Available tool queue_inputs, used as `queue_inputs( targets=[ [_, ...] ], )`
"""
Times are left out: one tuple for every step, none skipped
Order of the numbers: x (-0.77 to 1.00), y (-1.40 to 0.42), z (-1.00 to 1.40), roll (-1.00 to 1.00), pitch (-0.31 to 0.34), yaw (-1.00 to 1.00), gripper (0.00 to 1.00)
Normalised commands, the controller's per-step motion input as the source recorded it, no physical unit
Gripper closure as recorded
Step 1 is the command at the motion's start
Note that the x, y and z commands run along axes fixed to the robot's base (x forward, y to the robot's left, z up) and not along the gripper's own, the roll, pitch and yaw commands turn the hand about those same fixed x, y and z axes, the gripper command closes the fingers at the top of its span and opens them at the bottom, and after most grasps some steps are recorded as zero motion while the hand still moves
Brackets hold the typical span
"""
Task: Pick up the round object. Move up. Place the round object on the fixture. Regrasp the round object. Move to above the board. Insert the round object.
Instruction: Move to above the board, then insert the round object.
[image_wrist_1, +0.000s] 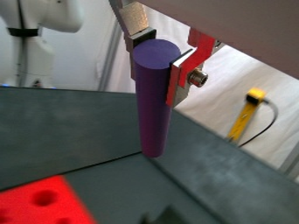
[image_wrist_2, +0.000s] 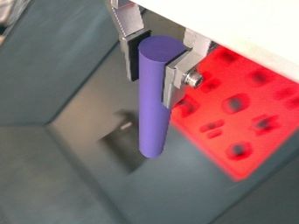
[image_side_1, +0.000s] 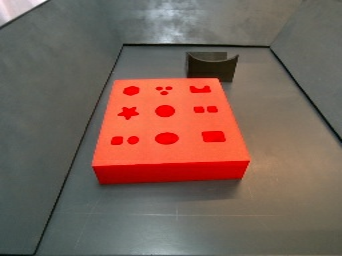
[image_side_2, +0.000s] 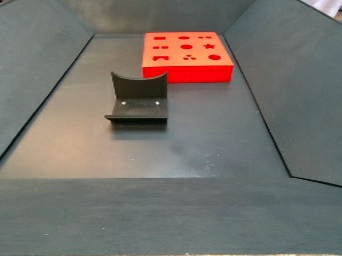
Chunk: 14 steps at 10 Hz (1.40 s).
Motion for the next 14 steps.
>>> queue_inputs(
  targets=[
    [-1.00, -0.96, 0.04, -1.00, -0.233, -0.10, 1.00],
    [-0.95, -0.86, 0.02, -1.00, -0.235, -0.10, 1.00],
    [-0.69, -0.59, 0.03, -1.00, -0.238, -0.11, 1.00],
    [-0.37, -0.26, 0.01, -1.00, -0.235, -0.12, 1.00],
    [-0.20, -0.09, -0.01, -1.00, -0.223, -0.13, 1.00],
    [-0.11, -0.03, 0.00, -1.00, -0.205, -0.14, 1.00],
    [-0.08, 0.00, 0.00, -0.85, -0.180, -0.12, 1.00],
    [-0.06, 0.02, -0.01, -0.56, -0.124, -0.07, 1.00],
    [-0.05, 0.01, 0.00, -0.38, -0.093, -0.04, 1.00],
    [-0.04, 0.01, 0.00, -0.29, -0.074, -0.03, 1.00],
    [0.25, 0.23, -1.00, 0.00, 0.000, 0.00, 1.00],
    [0.16, 0.24, -1.00, 0.00, 0.000, -0.04, 1.00],
    [0.07, 0.29, -1.00, -0.01, -0.010, -0.05, 1.00],
    [0.03, 0.29, -1.00, -0.03, -0.026, -0.06, 1.00]
  ],
)
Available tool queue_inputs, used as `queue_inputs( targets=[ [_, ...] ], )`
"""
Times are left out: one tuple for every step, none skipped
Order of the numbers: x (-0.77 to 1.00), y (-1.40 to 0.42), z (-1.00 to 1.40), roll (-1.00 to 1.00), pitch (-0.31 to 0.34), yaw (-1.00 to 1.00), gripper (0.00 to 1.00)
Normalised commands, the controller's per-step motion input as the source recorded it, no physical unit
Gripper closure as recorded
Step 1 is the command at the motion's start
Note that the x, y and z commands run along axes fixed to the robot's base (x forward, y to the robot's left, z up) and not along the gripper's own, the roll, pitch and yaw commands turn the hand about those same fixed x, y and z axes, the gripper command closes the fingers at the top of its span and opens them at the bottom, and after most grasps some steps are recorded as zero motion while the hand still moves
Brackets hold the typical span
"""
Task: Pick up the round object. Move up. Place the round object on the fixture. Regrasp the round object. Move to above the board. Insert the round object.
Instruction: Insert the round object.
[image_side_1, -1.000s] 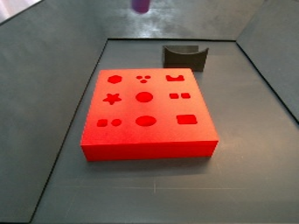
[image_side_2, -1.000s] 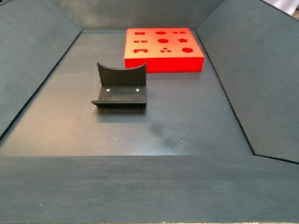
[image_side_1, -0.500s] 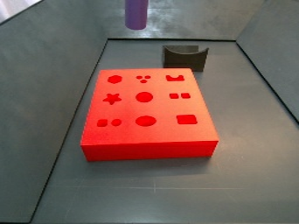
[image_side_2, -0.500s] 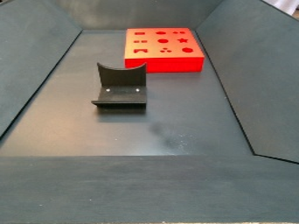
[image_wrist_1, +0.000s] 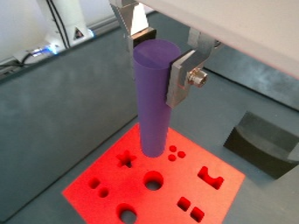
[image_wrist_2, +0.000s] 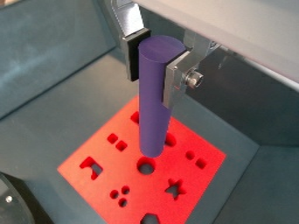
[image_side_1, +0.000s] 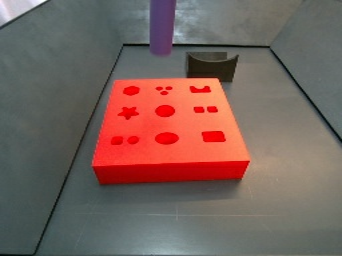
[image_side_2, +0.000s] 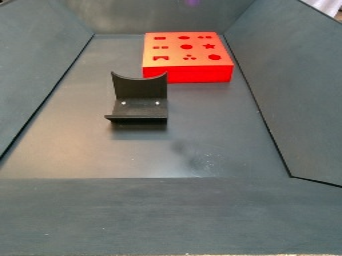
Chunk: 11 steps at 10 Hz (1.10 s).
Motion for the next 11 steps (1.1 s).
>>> queue_inputs(
  targets=[
    [0.01, 0.29, -0.97, -0.06, -0.054, -0.08, 1.00],
    [0.00, 0.25, -0.86, -0.11, -0.086, -0.10, 1.00],
    [0.00, 0.19, -0.69, -0.15, -0.170, -0.18, 1.00],
    [0.00, 0.10, -0.60, -0.16, -0.243, -0.12, 1.00],
    [0.11, 0.00, -0.72, -0.07, -0.203, -0.09, 1.00],
    [0.35, -0.04, -0.70, -0.03, -0.096, -0.15, 1.00],
    [0.28, -0.08, -0.54, 0.00, -0.083, -0.11, 1.00],
    [0.00, -0.08, -0.23, 0.00, -0.106, 0.00, 1.00],
    [0.00, -0.04, -0.04, -0.03, 0.000, 0.08, 1.00],
    [-0.05, -0.09, -0.03, -0.02, -0.016, 0.04, 1.00],
    [-0.10, -0.11, -0.15, -0.05, -0.069, 0.01, 1.00]
  ],
)
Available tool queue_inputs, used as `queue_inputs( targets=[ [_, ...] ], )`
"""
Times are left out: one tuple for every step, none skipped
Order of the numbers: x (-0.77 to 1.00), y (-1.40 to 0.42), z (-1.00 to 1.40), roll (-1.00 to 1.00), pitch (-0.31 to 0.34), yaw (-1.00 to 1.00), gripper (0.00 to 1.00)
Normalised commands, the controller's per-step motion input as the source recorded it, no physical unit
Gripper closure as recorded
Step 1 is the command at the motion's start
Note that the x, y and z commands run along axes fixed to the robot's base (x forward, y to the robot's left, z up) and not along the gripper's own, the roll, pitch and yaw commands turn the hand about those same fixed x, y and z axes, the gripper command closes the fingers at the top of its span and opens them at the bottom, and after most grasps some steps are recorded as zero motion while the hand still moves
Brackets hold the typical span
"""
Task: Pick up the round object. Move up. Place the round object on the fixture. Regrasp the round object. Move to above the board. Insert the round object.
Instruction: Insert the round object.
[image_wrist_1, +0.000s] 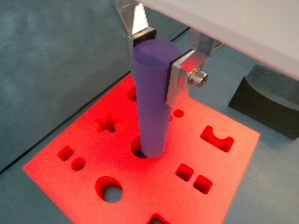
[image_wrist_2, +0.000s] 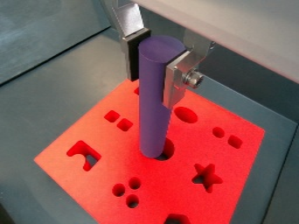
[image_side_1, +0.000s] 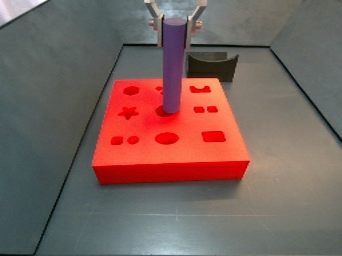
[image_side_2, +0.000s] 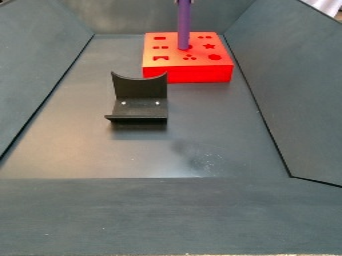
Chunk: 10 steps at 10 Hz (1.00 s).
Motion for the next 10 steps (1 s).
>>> queue_inputs(
  targets=[
    [-0.14, -0.10, -0.26, -0.06, -0.106, 0.00, 1.00],
    [-0.22, -0.11, -0.30, 0.00, -0.109, 0.00, 1.00],
    [-0.24, -0.08, -0.34, 0.00, -0.093, 0.01, 1.00],
    [-0.24, -0.11, -0.36, -0.02, -0.096, 0.00, 1.00],
    [-0.21, -0.06, -0.42, -0.07, -0.074, 0.01, 1.00],
    [-0.02, -0.02, -0.51, -0.01, -0.061, 0.00, 1.00],
    [0.00, 0.00, -0.52, 0.00, -0.059, 0.00, 1.00],
    [0.00, 0.00, -0.46, -0.04, -0.054, 0.00, 1.00],
    [0.00, 0.00, -0.28, -0.06, -0.163, 0.00, 1.00],
    [0.00, 0.00, 0.00, 0.00, 0.000, 0.00, 1.00]
  ],
)
